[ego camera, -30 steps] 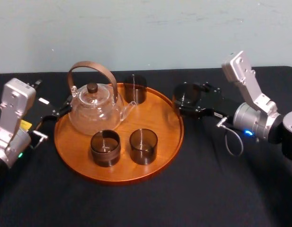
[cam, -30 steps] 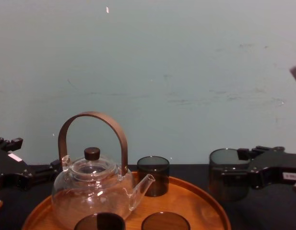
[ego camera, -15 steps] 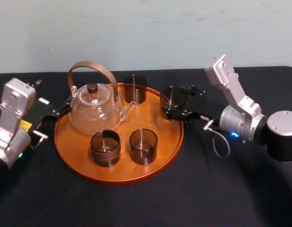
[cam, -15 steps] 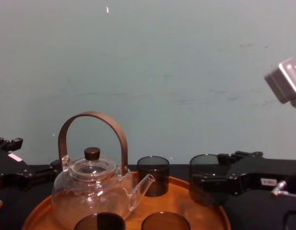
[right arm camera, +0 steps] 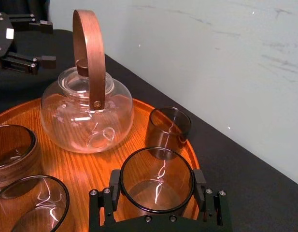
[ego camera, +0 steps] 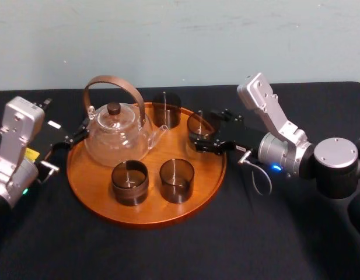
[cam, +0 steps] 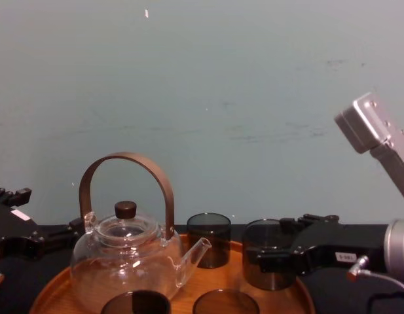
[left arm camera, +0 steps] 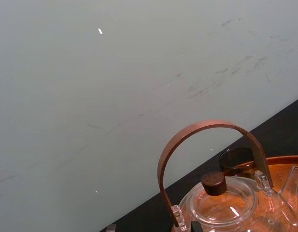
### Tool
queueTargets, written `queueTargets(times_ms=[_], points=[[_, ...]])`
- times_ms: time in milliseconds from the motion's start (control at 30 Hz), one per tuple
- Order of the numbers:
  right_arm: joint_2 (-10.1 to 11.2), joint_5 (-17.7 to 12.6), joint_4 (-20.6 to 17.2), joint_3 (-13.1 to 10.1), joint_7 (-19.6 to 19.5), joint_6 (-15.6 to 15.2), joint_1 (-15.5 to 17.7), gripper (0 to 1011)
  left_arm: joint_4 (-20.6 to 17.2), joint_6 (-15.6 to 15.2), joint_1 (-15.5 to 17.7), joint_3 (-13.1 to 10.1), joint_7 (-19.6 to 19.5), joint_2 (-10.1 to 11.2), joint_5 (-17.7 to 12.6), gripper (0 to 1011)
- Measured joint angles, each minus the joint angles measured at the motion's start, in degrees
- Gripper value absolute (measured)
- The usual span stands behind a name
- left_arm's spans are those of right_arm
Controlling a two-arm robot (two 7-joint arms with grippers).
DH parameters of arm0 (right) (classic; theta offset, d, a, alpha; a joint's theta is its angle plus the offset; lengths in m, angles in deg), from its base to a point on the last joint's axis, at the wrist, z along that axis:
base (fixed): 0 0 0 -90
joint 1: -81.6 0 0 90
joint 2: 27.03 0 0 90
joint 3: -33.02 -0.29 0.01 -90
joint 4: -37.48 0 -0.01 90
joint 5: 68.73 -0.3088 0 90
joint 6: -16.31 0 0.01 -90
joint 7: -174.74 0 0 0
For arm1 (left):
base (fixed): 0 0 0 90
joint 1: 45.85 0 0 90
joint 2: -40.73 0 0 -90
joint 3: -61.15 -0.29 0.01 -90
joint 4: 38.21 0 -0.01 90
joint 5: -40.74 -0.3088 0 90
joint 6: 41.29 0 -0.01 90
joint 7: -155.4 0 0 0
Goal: Pick up the glass from the table and place it on the tray.
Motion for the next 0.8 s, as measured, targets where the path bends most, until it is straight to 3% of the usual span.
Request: queueTargets(times_ms=[333,800], points=[[-1.38,0.85,3.58,0.55,0.29,1.13,-1.16,905,0.00,0.00,0.00,0.00,0.00,0.00,0.00,1001],[-1.82,1.65,4.87,0.88,0.41,2.22,-1.29,905,0.00,0.00,0.00,0.00,0.00,0.00,0.00,1002]])
